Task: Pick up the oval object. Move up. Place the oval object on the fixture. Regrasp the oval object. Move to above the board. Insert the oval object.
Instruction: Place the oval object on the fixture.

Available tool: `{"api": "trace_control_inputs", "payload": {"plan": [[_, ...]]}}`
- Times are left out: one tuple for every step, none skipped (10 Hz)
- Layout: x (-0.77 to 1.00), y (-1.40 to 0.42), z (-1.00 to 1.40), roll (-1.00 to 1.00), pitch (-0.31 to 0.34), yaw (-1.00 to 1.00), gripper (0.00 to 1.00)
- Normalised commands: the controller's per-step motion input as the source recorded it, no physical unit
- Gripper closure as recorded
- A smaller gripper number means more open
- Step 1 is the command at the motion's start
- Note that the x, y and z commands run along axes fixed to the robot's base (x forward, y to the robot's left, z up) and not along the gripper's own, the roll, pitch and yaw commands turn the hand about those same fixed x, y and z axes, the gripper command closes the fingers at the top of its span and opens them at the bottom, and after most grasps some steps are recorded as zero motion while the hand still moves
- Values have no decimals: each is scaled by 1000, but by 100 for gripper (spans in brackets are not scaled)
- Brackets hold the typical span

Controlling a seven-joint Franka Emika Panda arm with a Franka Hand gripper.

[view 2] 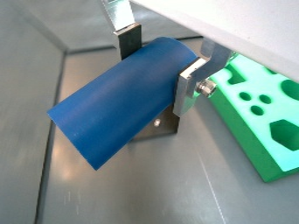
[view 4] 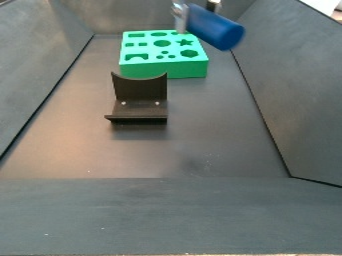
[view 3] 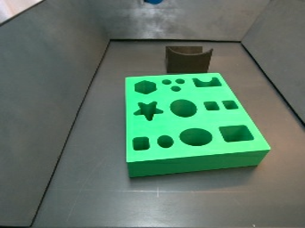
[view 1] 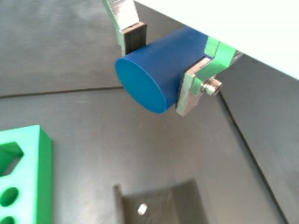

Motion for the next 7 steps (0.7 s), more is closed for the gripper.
{"api": "trace_control_inputs", "payload": {"plan": [[1000,-84,207,-26,-63,-1000,100],[1000,-65,163,-32,-46,-1000,100],[1000,-46,109,-41,-24,-1000,100],[969,-33,81,-47,-12,-1000,100],[839,-12,34,-65,16,-1000,100],[741,1,7,-79,44,-938,100],[618,9,-7,-79,68,-598,100]]}}
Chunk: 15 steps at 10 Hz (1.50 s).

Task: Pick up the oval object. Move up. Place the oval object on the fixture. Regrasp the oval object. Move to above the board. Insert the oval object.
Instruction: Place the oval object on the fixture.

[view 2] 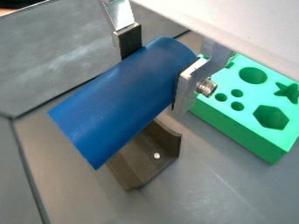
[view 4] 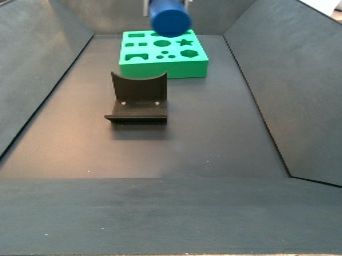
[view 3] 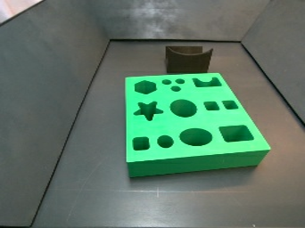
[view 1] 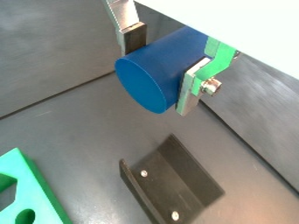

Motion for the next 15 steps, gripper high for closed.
{"api": "trace_control_inputs", "payload": {"plan": [[527,8,-5,-78,81,-396,100],[435,7,-3,-85,94,-261,100],[345,11,-1,-91,107,-175,100],[227,11,3,-101,123,-108,100],[520,-144,-380,-1000,96,-91,100],[450,-128,-366,-1000,98,-90,100],[411,-45,-254,-1000,94,-93,100],[316,-7,-113,-1000,99,-97,100],[231,17,-46,-1000,116,-100,100],[182,27,-23,-1000,124,-104,100],[94,38,-29,-1000,126,-115,100],[74,42,-25,-1000,125,-120,100],[68,41,-16,-1000,123,-135,100],[75,44,-16,-1000,125,-146,100],[85,46,-20,-1000,131,-167,100]]}}
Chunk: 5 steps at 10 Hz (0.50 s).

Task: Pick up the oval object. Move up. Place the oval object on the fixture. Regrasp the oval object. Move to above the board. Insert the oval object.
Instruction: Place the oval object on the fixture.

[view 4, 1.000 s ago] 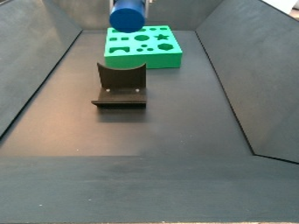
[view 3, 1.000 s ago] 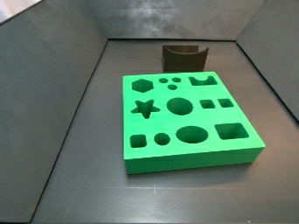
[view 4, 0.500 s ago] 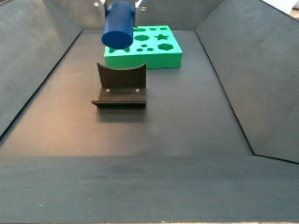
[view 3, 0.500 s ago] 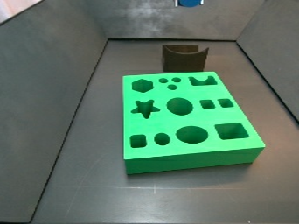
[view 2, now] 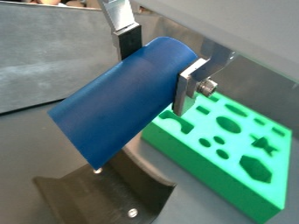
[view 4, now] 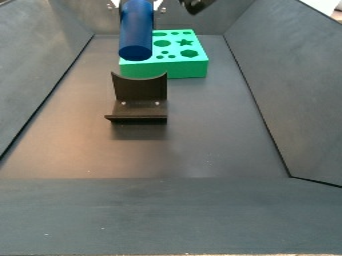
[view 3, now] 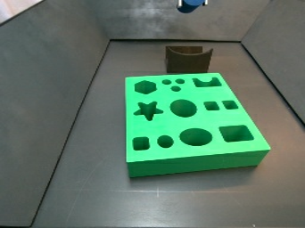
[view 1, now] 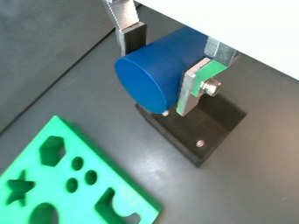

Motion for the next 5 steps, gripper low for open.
{"api": "trace_control_inputs", "payload": {"plan": [[88,46,-23,-1000,132,-179,100],[88,50,-20,-746,93,-166,100],[87,50,-19,-635,72,-160,100],[82,49,-21,-410,45,-143,100],[78,37,-15,-267,31,-127,100]]}}
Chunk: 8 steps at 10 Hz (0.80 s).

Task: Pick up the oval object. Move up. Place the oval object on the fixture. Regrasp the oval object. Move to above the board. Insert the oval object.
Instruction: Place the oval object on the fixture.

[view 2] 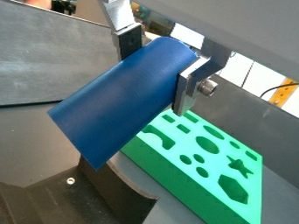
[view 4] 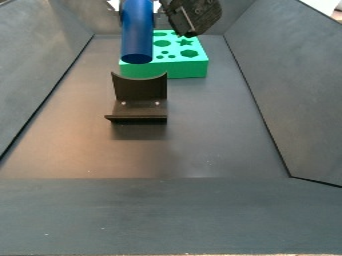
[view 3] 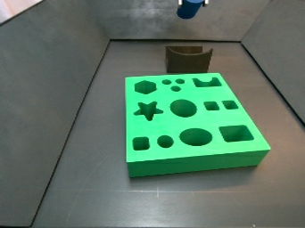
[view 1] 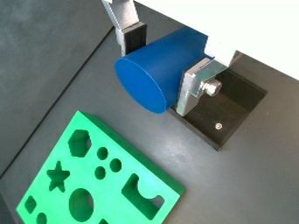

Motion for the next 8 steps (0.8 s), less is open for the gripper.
{"api": "trace_control_inputs", "payload": {"plan": [[130,131,-1000,-1000,226,20,100],[130,136,-1000,-1000,219,17,100],[148,139,-1000,-900,245,-59,100],[161,136,-1000,-751,243,-108,100],[168,138,-1000,-649,226,-137,100],[177,142,-1000,-390,176,-196,100],[181,141,-1000,-289,151,-213,100],[189,132,-1000,-183,93,-221,100]]}}
